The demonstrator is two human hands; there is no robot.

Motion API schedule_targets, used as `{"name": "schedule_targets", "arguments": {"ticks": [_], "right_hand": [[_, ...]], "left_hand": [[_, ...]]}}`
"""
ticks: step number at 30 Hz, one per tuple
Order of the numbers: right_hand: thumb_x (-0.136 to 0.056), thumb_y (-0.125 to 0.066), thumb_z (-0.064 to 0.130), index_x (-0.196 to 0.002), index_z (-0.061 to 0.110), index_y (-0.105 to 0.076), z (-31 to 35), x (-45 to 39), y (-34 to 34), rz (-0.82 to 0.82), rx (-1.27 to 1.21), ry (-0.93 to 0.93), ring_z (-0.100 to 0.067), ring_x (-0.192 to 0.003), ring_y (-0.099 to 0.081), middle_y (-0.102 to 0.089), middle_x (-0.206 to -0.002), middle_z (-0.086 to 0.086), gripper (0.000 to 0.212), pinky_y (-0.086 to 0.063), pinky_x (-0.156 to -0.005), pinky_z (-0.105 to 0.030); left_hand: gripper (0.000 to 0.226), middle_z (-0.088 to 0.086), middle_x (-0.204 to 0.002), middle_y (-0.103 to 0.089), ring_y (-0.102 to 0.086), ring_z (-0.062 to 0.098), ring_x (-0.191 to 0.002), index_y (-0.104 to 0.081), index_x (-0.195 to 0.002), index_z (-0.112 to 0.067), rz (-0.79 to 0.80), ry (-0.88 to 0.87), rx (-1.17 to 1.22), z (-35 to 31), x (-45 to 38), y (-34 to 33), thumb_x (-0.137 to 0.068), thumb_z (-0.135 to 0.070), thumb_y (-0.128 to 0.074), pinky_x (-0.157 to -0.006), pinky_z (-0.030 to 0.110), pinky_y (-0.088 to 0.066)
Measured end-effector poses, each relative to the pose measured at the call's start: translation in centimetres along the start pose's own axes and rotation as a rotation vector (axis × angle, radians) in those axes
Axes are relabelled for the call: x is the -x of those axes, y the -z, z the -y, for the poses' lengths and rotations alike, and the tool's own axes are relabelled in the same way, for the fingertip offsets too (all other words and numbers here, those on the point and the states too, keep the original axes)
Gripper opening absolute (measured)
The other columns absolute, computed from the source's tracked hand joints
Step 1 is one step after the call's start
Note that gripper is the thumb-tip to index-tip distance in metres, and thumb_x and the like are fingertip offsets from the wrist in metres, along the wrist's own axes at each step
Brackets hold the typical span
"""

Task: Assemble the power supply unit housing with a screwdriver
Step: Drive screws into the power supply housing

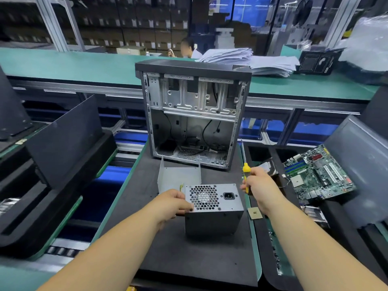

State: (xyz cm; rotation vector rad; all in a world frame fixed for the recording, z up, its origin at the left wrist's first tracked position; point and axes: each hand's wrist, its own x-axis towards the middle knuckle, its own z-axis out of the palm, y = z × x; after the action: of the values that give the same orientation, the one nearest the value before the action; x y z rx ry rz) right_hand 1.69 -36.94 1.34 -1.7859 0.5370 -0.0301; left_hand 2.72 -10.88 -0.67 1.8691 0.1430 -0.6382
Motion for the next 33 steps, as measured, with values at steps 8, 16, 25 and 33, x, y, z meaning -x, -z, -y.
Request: {"name": "schedule_targets", "arguments": {"ticks": [8, 16, 25, 33], "right_hand": [[-0.085, -0.071, 0.023, -0.090, 0.000, -0.065, -2.2, -0.8, -0.2, 0.075, 0.079, -0.072, -0.023, -0.070, -0.043, -0.053, -0.075, -0.009, 0.024, -0.037, -0.066, -0.035], [-0.076, -0.083, 0.017, -0.086, 0.008, -0.068, -1.8, -0.3, -0.1, 0.171, 0.075, -0.068, -0.018, -0.057, -0.045, -0.058, -0.061, -0.003, 0.020, -0.038, -0.055, -0.026], [-0.077, -0.082, 0.016, -0.095, 0.007, -0.070, -1.7, 2.7, 0.3, 0.276, 0.148, -0.093, -0.014, -0.054, -0.048, -0.070, -0.072, -0.006, 0.023, -0.036, -0.050, -0.022], [-0.082, -0.078, 0.013, -0.095, 0.012, -0.069, -2.2, 4.6, 0.3, 0.245, 0.102, -0.131, -0.004, -0.042, -0.047, -0.073, -0.084, -0.013, 0.016, -0.032, -0.043, -0.018]], "left_hand": [[0.019, -0.002, -0.109, -0.070, -0.068, 0.011, -0.091, -0.064, -0.108, -0.018, -0.106, -0.058, 0.067, -1.1, -1.9, 0.2, -0.092, -0.027, -0.062, -0.067, 0.023, -0.042], [0.009, -0.004, -0.072, -0.073, -0.064, 0.002, -0.058, -0.071, -0.094, -0.014, -0.003, -0.111, 0.026, -1.1, -2.2, 0.9, -0.085, -0.013, -0.069, -0.066, 0.023, -0.044], [0.017, -0.001, -0.082, -0.069, -0.063, 0.013, -0.070, -0.065, -0.089, -0.021, -0.082, -0.170, -0.233, 1.4, -4.4, 2.1, -0.093, -0.016, -0.050, -0.071, 0.029, -0.050], [0.076, -0.009, -0.150, -0.036, -0.031, 0.024, -0.136, -0.029, -0.148, -0.036, -0.034, -0.523, -1.197, 4.3, -8.7, 0.5, -0.082, -0.042, -0.065, -0.111, 0.038, -0.030]]}}
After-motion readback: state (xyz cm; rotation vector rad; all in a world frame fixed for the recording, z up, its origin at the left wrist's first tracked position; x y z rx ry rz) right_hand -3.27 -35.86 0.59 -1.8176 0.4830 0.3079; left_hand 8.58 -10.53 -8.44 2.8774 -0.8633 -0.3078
